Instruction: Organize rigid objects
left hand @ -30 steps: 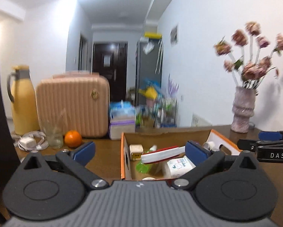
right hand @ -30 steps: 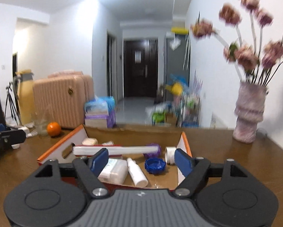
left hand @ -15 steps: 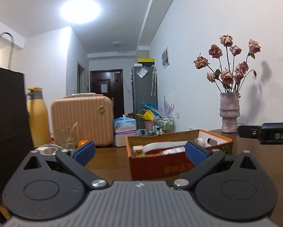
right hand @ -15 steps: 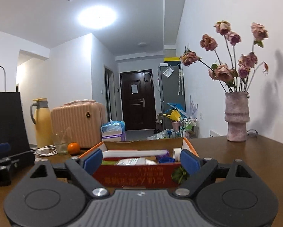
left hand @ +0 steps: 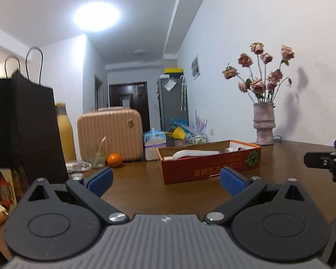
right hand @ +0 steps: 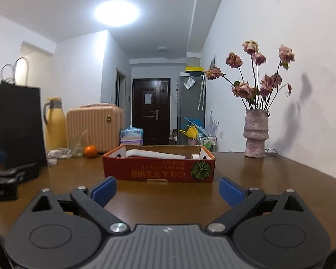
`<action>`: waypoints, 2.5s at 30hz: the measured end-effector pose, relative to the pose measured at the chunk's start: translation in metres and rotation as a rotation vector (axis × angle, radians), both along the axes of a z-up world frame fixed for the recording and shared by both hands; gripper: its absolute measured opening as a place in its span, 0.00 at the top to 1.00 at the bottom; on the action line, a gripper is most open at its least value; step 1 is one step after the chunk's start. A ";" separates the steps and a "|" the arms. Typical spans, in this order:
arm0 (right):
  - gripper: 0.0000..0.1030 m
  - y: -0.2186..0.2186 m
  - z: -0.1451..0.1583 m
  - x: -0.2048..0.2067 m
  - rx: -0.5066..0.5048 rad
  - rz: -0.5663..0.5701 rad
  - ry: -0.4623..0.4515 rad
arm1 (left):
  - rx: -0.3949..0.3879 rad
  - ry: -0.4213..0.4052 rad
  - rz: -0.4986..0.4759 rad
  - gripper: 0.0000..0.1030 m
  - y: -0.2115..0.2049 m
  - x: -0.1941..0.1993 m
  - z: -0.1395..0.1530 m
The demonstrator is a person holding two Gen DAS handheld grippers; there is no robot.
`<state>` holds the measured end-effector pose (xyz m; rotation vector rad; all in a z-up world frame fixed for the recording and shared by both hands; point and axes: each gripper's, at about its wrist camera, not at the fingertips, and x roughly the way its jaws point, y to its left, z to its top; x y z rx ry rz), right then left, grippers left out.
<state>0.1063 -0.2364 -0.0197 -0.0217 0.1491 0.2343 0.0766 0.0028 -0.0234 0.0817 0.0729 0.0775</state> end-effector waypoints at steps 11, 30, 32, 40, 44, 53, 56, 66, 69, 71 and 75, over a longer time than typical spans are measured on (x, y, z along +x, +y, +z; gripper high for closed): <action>0.01 0.013 0.006 -0.054 -0.023 0.009 -0.024 | -0.065 0.049 0.007 0.00 -0.010 -0.047 0.017; 0.01 0.006 0.016 -0.073 0.033 0.003 -0.007 | -0.089 0.072 -0.020 0.00 -0.012 -0.058 0.019; 0.01 0.006 0.016 -0.076 0.035 0.006 -0.020 | -0.085 0.064 -0.026 0.00 -0.014 -0.060 0.021; 0.01 -0.004 0.018 -0.077 0.069 -0.011 -0.040 | -0.065 0.031 -0.060 0.00 -0.021 -0.066 0.022; 0.01 -0.004 0.018 -0.077 0.063 -0.006 -0.048 | -0.064 0.022 -0.065 0.00 -0.023 -0.066 0.023; 0.00 -0.005 0.014 -0.074 0.072 -0.005 -0.030 | -0.067 0.014 -0.066 0.00 -0.024 -0.068 0.021; 0.00 -0.004 0.013 -0.076 0.069 -0.009 -0.032 | -0.077 0.012 -0.060 0.00 -0.020 -0.068 0.022; 0.00 0.000 0.011 -0.073 0.048 -0.006 -0.020 | -0.082 0.031 -0.070 0.00 -0.023 -0.065 0.021; 0.00 0.000 0.011 -0.073 0.053 -0.001 -0.025 | -0.081 0.030 -0.070 0.00 -0.023 -0.065 0.020; 0.00 -0.001 0.010 -0.072 0.055 -0.008 -0.024 | -0.082 0.030 -0.068 0.00 -0.023 -0.064 0.020; 0.00 -0.002 0.008 -0.070 0.064 -0.019 -0.010 | -0.080 0.029 -0.070 0.00 -0.023 -0.064 0.020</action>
